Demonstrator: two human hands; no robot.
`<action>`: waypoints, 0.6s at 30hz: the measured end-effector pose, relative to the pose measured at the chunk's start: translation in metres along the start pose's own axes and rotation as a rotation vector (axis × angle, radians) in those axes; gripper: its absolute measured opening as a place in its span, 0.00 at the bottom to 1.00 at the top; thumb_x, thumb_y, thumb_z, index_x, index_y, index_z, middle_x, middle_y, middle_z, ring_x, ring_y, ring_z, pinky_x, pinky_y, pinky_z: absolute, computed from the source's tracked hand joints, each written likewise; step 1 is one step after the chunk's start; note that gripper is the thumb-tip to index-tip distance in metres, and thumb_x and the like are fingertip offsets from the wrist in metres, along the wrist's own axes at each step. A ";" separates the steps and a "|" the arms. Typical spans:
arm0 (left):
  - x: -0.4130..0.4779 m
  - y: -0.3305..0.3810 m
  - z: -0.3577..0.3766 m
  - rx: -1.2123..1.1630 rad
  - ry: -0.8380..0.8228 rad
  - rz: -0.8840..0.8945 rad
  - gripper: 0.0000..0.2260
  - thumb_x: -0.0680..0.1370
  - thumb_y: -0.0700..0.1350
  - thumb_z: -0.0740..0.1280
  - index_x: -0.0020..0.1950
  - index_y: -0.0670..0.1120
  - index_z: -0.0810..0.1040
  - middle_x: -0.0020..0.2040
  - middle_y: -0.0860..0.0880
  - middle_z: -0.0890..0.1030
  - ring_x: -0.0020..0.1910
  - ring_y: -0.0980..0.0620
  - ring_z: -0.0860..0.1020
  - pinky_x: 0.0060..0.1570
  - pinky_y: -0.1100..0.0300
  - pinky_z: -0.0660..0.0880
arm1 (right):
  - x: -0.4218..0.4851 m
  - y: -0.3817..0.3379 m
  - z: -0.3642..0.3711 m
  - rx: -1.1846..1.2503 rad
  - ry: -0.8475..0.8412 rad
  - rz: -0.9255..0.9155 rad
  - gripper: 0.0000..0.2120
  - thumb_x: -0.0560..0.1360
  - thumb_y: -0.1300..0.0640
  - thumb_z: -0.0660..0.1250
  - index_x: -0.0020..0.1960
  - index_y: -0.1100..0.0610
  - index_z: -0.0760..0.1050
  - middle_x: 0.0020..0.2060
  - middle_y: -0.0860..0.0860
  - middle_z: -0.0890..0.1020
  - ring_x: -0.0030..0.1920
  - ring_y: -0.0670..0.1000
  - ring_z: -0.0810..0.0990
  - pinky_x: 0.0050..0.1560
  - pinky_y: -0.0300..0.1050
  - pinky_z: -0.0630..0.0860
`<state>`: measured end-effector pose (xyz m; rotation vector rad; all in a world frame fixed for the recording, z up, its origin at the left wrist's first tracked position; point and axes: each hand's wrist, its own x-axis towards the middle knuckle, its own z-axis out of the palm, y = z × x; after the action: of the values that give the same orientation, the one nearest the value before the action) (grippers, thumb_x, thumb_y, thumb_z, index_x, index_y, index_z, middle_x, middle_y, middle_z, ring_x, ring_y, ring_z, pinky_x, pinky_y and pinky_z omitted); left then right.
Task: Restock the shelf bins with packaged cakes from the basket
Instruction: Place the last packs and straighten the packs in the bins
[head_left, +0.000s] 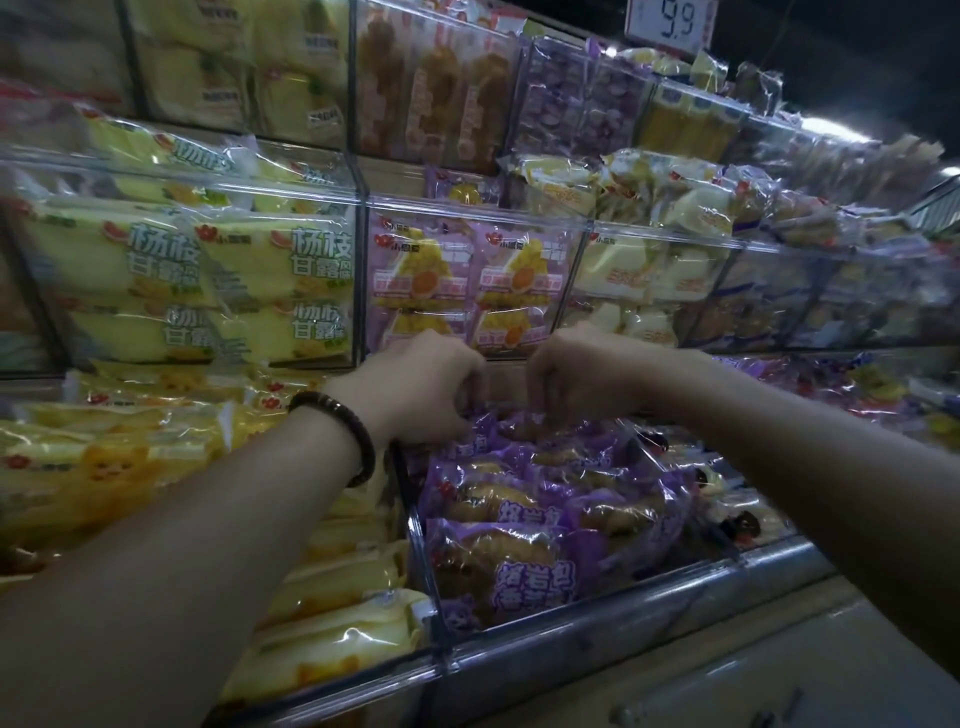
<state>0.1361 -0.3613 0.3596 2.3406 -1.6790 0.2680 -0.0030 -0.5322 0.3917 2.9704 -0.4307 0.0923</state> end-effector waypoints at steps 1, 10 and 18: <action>-0.001 0.003 -0.003 -0.027 -0.011 0.031 0.12 0.70 0.51 0.82 0.48 0.58 0.83 0.44 0.59 0.81 0.44 0.57 0.81 0.45 0.52 0.85 | -0.006 0.001 -0.005 0.030 -0.058 -0.026 0.09 0.68 0.54 0.82 0.43 0.43 0.84 0.39 0.41 0.86 0.42 0.43 0.85 0.47 0.46 0.84; -0.011 0.011 -0.004 0.043 -0.293 0.080 0.16 0.74 0.62 0.77 0.57 0.57 0.86 0.45 0.60 0.84 0.47 0.58 0.82 0.53 0.52 0.84 | -0.012 -0.003 0.017 -0.073 -0.225 -0.113 0.14 0.68 0.57 0.79 0.53 0.48 0.84 0.42 0.45 0.85 0.42 0.48 0.83 0.44 0.45 0.79; -0.010 0.028 0.011 0.150 -0.281 -0.047 0.15 0.75 0.57 0.77 0.61 0.58 0.84 0.52 0.52 0.78 0.52 0.47 0.80 0.51 0.54 0.80 | -0.013 -0.005 0.040 -0.091 -0.048 -0.207 0.06 0.76 0.47 0.69 0.49 0.49 0.80 0.40 0.47 0.83 0.42 0.54 0.80 0.46 0.52 0.80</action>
<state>0.1064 -0.3642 0.3489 2.6283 -1.7787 0.0590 -0.0122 -0.5297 0.3501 2.9113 -0.1275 -0.0199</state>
